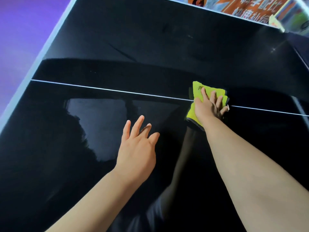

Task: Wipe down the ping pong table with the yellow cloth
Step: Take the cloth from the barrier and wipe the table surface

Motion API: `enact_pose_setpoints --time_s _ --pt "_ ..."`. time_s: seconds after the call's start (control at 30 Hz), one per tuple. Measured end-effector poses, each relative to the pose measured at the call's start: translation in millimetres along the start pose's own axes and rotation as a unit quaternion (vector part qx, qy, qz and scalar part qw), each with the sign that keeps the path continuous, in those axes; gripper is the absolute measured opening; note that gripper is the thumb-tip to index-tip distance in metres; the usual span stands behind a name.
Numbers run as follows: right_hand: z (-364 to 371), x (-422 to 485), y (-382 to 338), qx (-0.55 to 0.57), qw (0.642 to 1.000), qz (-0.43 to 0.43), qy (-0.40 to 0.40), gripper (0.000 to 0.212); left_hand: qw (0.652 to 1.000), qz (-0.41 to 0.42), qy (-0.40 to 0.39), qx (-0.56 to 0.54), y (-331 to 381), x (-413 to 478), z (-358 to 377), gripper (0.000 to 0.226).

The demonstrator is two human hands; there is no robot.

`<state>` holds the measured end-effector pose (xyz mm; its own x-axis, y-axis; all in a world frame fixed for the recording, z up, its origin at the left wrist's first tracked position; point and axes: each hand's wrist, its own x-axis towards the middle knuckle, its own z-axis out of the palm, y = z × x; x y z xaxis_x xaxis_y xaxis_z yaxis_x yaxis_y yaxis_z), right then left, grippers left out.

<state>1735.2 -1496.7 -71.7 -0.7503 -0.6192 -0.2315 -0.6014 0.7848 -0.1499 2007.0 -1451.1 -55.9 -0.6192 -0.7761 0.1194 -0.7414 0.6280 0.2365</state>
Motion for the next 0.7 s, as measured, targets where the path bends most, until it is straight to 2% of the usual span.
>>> enact_pose_setpoints --time_s 0.17,0.33,0.57,0.7 --pt "14.0 -57.3 -17.4 -0.030 0.999 -0.017 -0.015 0.054 0.999 -0.032 -0.006 -0.002 -57.7 -33.1 -21.4 0.038" --pt "36.4 -109.2 -82.4 -0.040 0.998 -0.047 -0.030 0.056 0.998 -0.058 -0.012 -0.006 -113.1 -64.1 -42.9 0.035" --pt "68.8 -167.7 -201.7 -0.041 0.987 -0.147 -0.054 0.057 0.995 -0.101 -0.001 -0.014 -182.7 -107.5 -68.7 0.032" --pt "90.0 -207.0 -257.0 -0.044 0.970 -0.227 -0.076 0.057 0.991 -0.130 -0.026 0.006 -213.6 -131.5 -74.3 0.041"
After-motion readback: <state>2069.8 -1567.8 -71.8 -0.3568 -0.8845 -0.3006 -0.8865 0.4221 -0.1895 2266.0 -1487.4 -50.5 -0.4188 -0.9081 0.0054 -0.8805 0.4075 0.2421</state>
